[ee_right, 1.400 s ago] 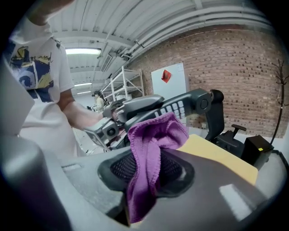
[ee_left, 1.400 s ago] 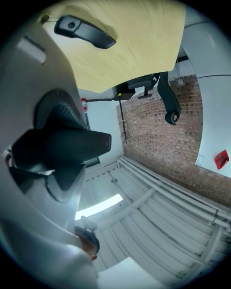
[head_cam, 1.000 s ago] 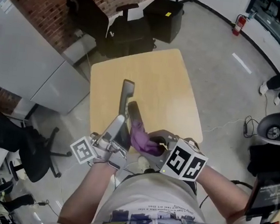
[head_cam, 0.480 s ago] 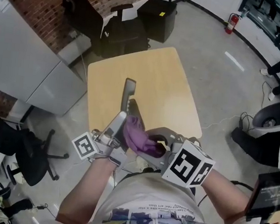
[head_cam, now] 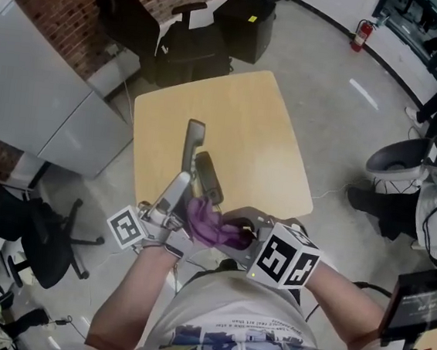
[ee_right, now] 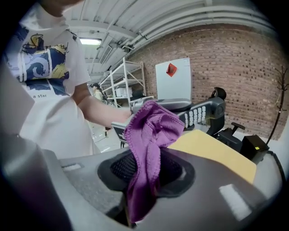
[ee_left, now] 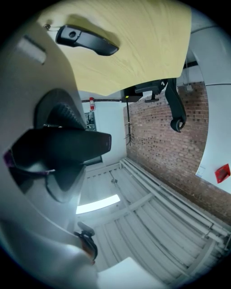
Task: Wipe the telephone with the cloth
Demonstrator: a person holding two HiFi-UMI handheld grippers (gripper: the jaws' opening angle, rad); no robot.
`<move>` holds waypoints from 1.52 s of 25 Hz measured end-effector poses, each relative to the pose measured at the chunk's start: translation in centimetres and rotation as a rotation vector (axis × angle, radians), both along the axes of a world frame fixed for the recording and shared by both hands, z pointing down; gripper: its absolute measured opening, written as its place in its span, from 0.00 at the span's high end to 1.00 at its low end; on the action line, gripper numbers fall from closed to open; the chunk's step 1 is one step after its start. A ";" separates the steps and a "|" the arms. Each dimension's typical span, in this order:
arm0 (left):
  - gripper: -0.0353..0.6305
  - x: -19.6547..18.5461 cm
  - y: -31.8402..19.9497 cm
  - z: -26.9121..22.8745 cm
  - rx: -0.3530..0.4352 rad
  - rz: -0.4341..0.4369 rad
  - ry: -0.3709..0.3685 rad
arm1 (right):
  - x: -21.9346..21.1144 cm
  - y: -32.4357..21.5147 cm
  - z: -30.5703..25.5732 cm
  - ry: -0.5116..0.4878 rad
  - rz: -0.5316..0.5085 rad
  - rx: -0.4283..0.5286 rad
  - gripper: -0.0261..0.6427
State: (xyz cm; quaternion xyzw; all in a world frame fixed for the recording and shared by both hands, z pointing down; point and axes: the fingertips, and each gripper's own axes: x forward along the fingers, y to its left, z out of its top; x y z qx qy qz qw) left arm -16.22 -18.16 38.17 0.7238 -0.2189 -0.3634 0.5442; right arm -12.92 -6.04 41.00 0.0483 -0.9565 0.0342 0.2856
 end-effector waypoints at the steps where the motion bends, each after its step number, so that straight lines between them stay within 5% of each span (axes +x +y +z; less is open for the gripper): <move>1: 0.57 0.1 0.0 0.1 -0.001 0.001 -0.001 | 0.3 -0.1 0.4 0.006 0.004 -0.004 0.80; 7: 0.57 1.2 -0.2 0.8 -0.006 0.016 0.000 | 2.6 -2.1 3.0 0.047 0.064 -0.025 0.80; 12: 0.57 1.5 -1.6 1.7 -0.014 -0.014 -0.068 | 5.2 -5.3 4.6 0.075 0.130 -0.047 0.80; 19: 0.57 4.5 -1.4 2.8 -0.004 -0.090 -0.249 | 12.1 -6.2 4.5 0.035 0.255 -0.091 0.80; 24: 0.57 3.1 -1.4 6.5 -0.114 -0.205 -0.390 | 15.5 -7.0 4.6 0.001 0.303 -0.122 0.80; 29: 0.57 0.5 -1.2 12.0 -0.213 -0.293 -0.741 | 18.2 -7.4 5.3 0.003 0.309 -0.146 0.80; 38: 0.57 -1.2 -1.0 20.1 -0.383 -0.369 -1.160 | 20.1 -7.7 5.5 -0.030 0.272 -0.206 0.80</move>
